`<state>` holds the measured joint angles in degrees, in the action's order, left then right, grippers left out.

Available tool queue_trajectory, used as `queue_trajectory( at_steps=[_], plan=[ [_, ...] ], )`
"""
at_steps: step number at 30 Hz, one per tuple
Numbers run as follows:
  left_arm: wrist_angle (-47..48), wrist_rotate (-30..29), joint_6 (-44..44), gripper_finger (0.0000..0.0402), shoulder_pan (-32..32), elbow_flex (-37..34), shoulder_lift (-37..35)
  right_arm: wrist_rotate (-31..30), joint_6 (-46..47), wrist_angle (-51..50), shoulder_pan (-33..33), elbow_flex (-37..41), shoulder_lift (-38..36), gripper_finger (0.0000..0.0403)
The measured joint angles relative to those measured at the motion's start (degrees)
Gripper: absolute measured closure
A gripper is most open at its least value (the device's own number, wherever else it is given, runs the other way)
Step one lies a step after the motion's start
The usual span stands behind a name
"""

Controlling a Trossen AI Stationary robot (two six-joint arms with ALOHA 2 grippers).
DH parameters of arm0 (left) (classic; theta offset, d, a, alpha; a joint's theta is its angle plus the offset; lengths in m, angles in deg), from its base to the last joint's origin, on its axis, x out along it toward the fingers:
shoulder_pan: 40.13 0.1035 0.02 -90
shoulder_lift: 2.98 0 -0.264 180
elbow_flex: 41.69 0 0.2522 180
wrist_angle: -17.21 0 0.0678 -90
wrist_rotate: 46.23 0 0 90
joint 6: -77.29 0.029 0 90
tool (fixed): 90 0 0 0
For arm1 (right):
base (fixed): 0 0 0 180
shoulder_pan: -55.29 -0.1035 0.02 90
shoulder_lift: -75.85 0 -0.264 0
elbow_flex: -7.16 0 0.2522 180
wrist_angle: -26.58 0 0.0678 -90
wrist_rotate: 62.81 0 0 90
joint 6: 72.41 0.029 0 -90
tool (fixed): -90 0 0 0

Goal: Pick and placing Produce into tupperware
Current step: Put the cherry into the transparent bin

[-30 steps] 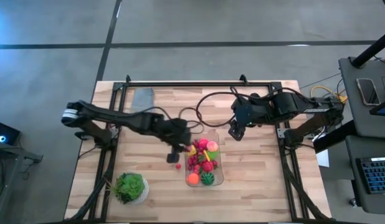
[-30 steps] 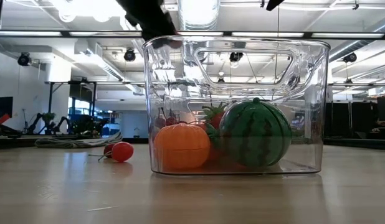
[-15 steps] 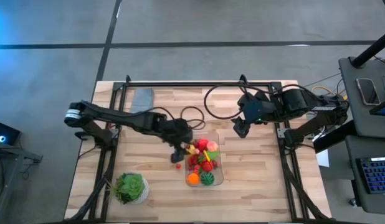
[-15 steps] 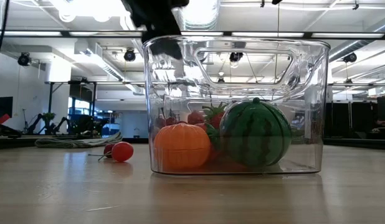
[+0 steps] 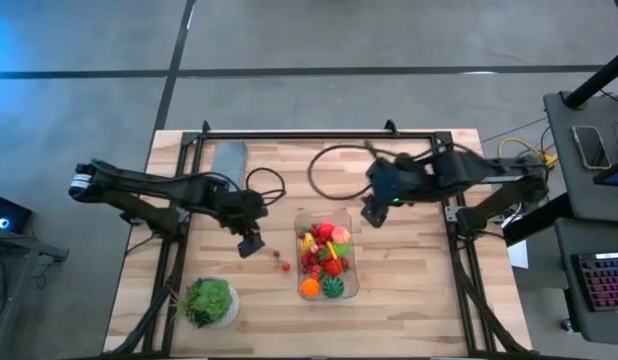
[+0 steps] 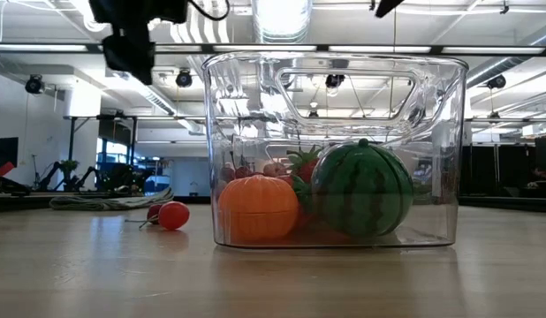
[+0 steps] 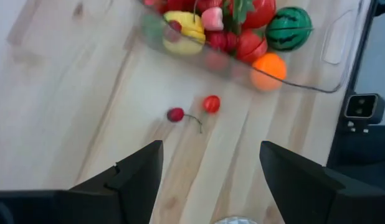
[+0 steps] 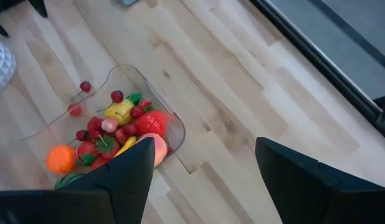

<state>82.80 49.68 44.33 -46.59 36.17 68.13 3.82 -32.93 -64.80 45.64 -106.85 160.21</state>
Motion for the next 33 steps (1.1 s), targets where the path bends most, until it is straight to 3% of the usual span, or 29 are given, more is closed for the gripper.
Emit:
queue_trajectory(
  at_steps=[8,14,24,33],
  plan=[
    [-2.72,-0.4,-2.93,0.0149,-0.31,-4.08,-8.01,8.17,-10.45,7.92,0.82,0.07,7.48,0.014],
    [-7.25,-0.4,-0.91,0.0149,-0.31,-8.36,-11.69,8.93,-11.03,7.47,2.4,-2.02,10.0,0.014],
    [-10.38,1.07,0.93,0.0149,-0.33,-16.12,-8.99,7.71,-9.7,8.08,7.66,-4.81,8.67,0.0145],
    [-17.18,2.34,15.07,0.0149,-1.14,-16.86,-2.04,8.17,-10.93,5.47,8.59,-4.93,8.67,0.015]
  ],
)
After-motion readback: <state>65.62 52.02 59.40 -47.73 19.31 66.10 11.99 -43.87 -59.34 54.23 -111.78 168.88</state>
